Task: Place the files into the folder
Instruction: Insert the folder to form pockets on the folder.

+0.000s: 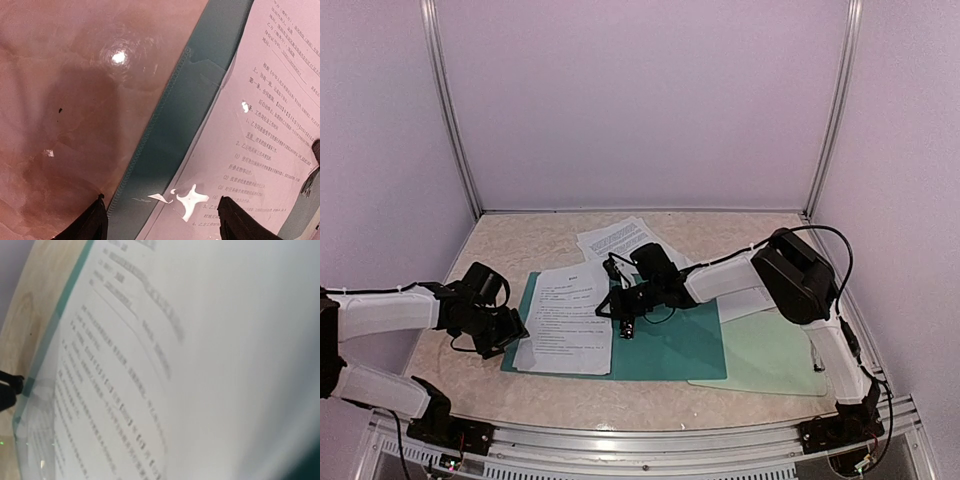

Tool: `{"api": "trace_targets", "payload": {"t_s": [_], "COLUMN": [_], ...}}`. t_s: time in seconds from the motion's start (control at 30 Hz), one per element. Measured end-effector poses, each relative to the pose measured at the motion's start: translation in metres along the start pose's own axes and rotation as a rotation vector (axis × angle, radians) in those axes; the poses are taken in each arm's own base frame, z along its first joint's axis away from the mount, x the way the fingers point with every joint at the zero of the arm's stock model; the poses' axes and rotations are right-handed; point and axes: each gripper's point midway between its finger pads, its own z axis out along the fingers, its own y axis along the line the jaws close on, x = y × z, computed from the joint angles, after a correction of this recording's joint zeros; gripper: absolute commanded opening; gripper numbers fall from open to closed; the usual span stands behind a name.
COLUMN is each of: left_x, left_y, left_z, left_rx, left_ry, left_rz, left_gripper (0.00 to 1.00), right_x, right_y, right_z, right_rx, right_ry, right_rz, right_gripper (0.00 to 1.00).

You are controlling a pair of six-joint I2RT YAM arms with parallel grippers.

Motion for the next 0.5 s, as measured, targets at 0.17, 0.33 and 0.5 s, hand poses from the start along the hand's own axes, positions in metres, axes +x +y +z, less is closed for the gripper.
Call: {"api": "trace_targets", "payload": {"t_s": [0.17,0.33,0.5], "left_x": [0.001,0.001,0.001], "left_y": [0.0,-0.001,-0.001], "left_z": [0.0,0.0,0.0], "left_rx": [0.0,-0.001,-0.002], "left_ry": [0.002,0.0,-0.001], "left_rz": [0.004,0.007,0.009], "left_gripper": [0.73,0.73,0.73], "right_x": [-0.003,-0.003,-0.005], "right_y": [0.003,0.008,0.015], "right_z": [0.0,0.002,0.003], "right_rx": [-0.015,-0.025,-0.038], "right_ry": [-0.021,-0.023,-0.031], "right_rz": [0.018,0.029,0.03], "right_gripper": [0.0,0.0,0.0]}}
